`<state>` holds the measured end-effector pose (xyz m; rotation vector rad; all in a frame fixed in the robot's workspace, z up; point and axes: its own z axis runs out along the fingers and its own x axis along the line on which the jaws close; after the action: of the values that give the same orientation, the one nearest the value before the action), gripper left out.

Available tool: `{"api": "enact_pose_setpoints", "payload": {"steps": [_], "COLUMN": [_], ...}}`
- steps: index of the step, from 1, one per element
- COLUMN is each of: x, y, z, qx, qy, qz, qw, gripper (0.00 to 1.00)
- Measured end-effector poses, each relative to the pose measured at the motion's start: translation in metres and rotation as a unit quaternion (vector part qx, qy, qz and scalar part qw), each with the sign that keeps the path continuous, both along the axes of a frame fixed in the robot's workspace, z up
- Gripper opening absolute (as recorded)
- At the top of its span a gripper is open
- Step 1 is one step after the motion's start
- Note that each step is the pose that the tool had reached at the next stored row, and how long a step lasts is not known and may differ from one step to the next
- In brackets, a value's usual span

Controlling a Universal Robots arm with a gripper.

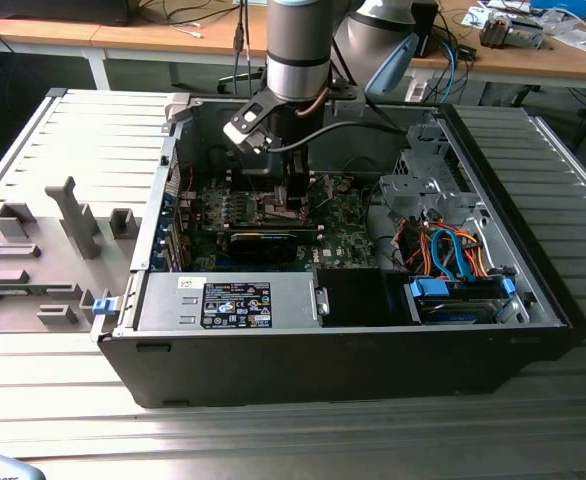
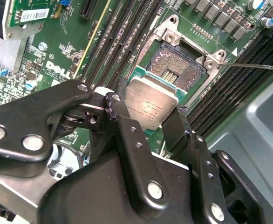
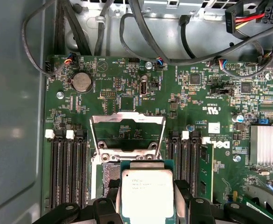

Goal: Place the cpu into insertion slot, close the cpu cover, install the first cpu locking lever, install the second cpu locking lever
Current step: 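Place the cpu into insertion slot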

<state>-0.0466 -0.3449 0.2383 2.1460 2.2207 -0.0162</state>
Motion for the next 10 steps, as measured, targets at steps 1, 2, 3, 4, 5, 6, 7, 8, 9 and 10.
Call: {"api": "enact_pose_setpoints", "payload": {"steps": [1,2,3,4,5,6,7,8,9,10], "x": [0.0,0.0,0.0,0.0,0.0,0.0,0.0,0.0,0.0,0.0], "y": [0.0,0.0,0.0,0.0,0.0,0.0,0.0,0.0,0.0,0.0], "z": [-0.0002,-0.0004,-0.0005,-0.0008,-0.0009,-0.0011,-0.0013,-0.0014,-0.0018,-0.0022], "qx": [0.0,0.0,0.0,0.0,0.0,0.0,0.0,0.0,0.0,0.0], "qy": [0.0,0.0,0.0,0.0,0.0,0.0,0.0,0.0,0.0,0.0], "qz": [0.0,0.0,0.0,0.0,0.0,0.0,0.0,0.0,0.0,0.0], "qw": [1.0,1.0,1.0,1.0,1.0,1.0,1.0,1.0,1.0,1.0], "gripper": [0.55,0.55,0.55,0.55,0.55,0.55,0.55,0.55,0.55,0.55]}}
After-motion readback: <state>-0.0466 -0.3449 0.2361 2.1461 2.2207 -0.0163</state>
